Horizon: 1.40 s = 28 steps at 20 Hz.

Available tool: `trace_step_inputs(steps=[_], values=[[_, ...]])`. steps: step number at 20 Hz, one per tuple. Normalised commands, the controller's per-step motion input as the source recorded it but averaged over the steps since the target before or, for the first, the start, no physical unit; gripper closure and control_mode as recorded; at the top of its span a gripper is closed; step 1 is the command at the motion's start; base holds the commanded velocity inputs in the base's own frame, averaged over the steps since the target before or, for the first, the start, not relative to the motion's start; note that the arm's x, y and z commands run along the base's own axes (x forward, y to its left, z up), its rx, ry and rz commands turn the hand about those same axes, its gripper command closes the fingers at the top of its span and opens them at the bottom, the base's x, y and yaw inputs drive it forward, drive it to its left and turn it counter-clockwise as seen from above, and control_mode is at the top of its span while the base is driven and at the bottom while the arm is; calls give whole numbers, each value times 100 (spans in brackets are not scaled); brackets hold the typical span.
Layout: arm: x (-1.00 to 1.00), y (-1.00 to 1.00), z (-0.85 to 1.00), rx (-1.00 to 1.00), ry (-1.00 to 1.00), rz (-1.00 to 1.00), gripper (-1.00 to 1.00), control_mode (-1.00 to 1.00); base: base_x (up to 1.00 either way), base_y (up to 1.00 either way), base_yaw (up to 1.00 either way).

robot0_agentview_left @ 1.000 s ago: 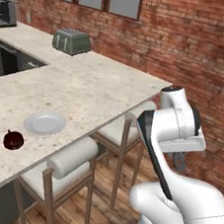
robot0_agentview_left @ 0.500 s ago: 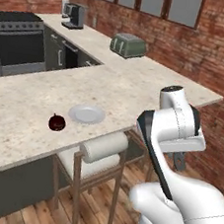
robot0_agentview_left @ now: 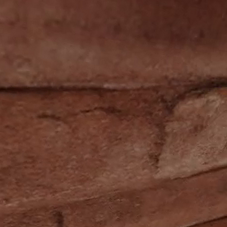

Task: Pick up the pan with the steak in it and place it on the dining table. Then place the steak on the plate.

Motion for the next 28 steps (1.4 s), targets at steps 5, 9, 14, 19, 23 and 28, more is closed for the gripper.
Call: trace_step_inputs(steps=[5,9,14,19,23,28], values=[[0,0,0,0,0,0,100,100,-3,0,8],[0,0,0,0,0,0,100,100,-2,-44,2],[0,0,0,0,0,0,100,100,-2,-93,4],[0,0,0,0,0,0,100,100,0,-83,7],[0,0,0,0,0,0,100,100,4,-56,8],[0,0,0,0,0,0,100,100,5,-26,11]])
